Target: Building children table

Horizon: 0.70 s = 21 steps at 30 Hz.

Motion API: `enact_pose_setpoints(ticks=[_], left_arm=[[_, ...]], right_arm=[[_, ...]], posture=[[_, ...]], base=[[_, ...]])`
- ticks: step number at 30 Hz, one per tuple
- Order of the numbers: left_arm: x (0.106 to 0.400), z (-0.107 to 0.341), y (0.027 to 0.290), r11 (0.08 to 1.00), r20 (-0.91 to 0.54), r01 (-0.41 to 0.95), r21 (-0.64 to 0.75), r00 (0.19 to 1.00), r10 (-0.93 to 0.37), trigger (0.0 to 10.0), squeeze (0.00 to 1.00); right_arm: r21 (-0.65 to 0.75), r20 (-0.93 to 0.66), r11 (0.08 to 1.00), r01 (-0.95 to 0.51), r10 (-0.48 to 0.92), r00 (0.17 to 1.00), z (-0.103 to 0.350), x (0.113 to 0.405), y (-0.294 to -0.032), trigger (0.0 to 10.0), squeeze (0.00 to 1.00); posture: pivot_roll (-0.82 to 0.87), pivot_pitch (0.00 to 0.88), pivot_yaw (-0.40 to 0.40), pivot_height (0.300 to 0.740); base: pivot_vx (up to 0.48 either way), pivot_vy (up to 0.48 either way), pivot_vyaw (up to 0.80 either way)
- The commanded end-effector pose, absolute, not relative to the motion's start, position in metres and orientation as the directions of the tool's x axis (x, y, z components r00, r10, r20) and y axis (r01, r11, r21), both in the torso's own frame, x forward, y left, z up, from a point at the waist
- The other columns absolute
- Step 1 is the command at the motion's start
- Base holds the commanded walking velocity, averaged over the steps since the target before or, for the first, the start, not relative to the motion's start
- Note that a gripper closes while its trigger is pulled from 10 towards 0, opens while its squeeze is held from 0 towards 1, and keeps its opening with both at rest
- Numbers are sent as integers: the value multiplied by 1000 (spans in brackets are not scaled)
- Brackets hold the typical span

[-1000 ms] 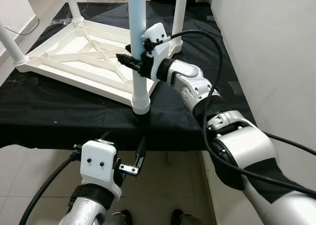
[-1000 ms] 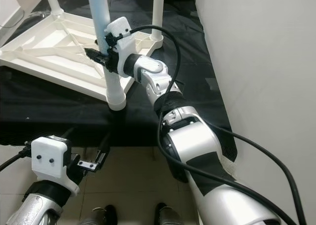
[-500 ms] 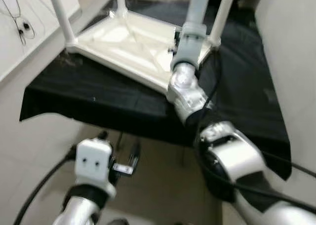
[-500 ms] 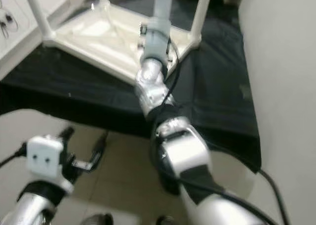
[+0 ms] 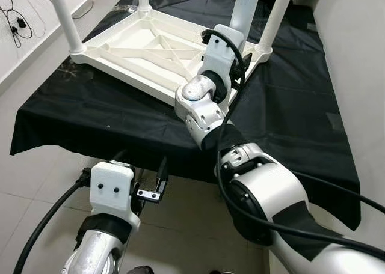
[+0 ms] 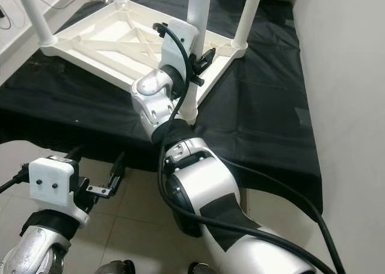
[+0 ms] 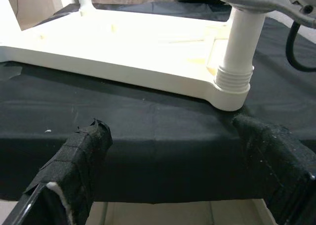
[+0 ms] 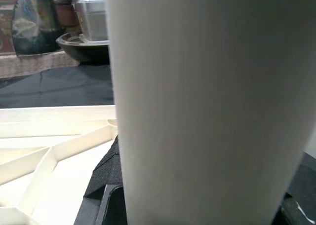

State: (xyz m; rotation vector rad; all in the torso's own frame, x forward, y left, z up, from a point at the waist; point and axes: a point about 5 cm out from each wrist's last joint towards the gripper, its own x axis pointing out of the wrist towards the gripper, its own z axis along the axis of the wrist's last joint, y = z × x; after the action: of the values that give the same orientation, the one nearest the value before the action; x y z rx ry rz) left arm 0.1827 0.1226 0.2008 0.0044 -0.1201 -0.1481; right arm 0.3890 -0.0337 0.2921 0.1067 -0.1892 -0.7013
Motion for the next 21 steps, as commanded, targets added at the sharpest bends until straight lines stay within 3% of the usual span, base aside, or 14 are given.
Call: enact_pose_setpoints(ticks=[1, 6, 21], left_arm=[[182, 198, 121, 989, 105, 146, 23, 984, -147, 10000, 0], [184, 196, 120, 989, 105, 147, 23, 983, -148, 10000, 0], [191, 195, 117, 988, 122, 153, 18, 980, -154, 10000, 0]], right_arm=[[-8, -129, 676, 737, -731, 670, 227, 389, -55, 10000, 0], [14, -186, 656, 754, -740, 647, 221, 389, -60, 10000, 0], [21, -183, 731, 682, -668, 721, 217, 389, -50, 10000, 0]], posture=[[144, 229, -46, 740], [139, 222, -49, 740], [119, 172, -55, 740]], base=[[0, 0, 0], [0, 0, 0], [0, 0, 0]])
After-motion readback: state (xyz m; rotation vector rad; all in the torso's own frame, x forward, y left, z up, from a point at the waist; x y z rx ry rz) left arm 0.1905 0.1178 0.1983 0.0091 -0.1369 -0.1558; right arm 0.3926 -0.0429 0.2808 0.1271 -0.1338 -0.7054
